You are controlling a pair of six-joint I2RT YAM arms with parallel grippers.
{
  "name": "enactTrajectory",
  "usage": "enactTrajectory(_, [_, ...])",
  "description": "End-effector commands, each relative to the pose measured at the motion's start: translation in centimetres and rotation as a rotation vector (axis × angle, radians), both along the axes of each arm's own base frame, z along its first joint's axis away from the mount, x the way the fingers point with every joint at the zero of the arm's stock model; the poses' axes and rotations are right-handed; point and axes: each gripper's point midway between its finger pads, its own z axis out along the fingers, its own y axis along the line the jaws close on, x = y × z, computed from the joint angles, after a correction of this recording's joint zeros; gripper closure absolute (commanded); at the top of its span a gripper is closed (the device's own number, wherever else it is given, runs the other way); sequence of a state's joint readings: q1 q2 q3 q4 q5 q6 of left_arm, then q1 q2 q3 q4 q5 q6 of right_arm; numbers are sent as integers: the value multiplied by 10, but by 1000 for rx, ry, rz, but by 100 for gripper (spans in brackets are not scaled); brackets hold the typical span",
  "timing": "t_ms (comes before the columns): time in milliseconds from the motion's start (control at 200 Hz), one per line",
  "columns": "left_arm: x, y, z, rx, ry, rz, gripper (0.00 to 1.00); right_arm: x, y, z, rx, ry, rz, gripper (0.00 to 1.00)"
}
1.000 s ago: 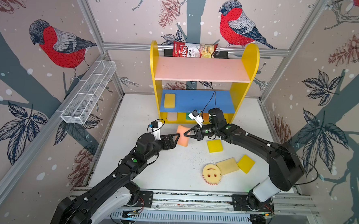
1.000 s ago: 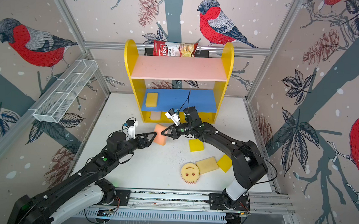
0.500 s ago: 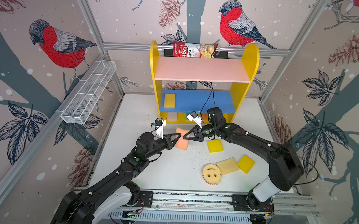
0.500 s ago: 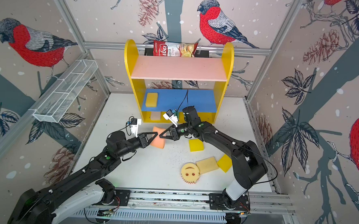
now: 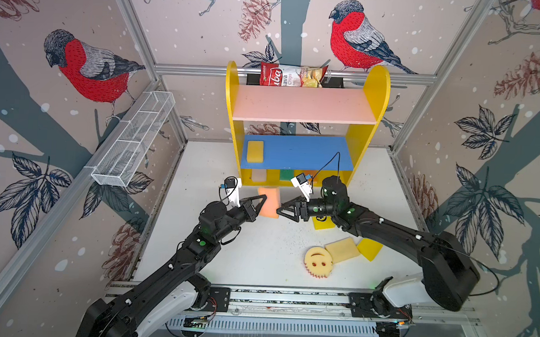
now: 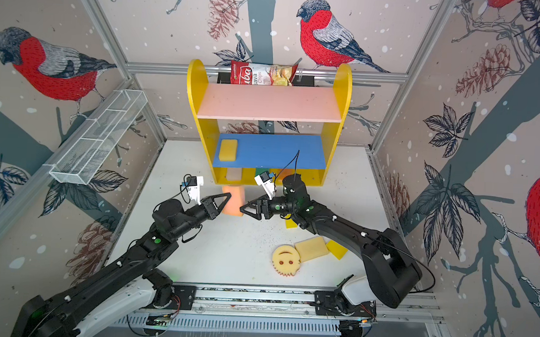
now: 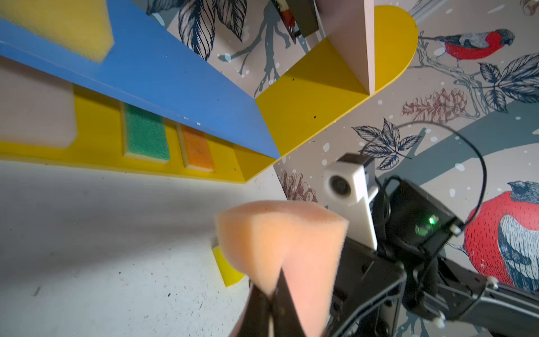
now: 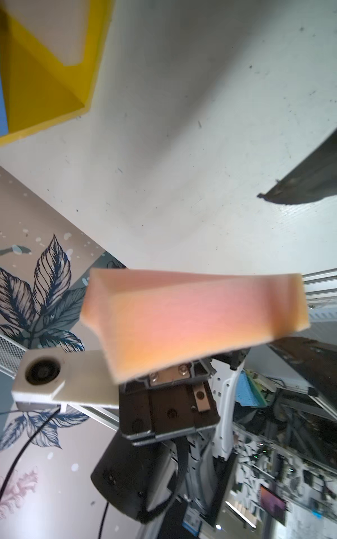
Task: Place and organize the cleaning sponges onto the shelf
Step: 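Grasp the pink-orange sponge with the right gripper from the left gripper, then carry the sponge onto the blue shelf with the right gripper while the left draws back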
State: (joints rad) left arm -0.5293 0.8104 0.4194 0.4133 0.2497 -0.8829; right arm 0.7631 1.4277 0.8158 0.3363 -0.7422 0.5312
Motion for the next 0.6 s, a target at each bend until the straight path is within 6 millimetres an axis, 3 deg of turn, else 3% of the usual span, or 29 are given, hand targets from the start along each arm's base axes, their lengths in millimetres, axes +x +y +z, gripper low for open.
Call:
enactTrajectory(0, [10, 16, 11, -22, -30, 112, 100, 22, 7, 18, 31, -84, -215, 29])
enactTrajectory(235, [9, 22, 13, -55, -32, 141, 100, 20, 32, 7, -47, -115, -277, 28])
enactTrajectory(355, [7, 22, 13, -58, -29, 133, 100, 25, 35, 12, -1, -98, -301, 35])
enactTrajectory(405, [6, 24, 12, -54, -27, 141, 100, 25, 36, 15, 14, -98, -303, 46])
enactTrajectory(465, [5, 26, 12, -54, -26, 148, 100, 27, 36, 20, 18, -108, -312, 75])
enactTrajectory(515, [3, 27, 12, -52, -24, 146, 100, 31, 33, 23, 13, -127, -331, 90])
enactTrajectory(550, [2, 28, 13, -47, -30, 149, 90, 35, 29, 27, 10, -144, -343, 96])
enactTrajectory(595, [0, 31, 12, -36, -35, 161, 69, 46, 21, 31, -6, -157, -371, 100])
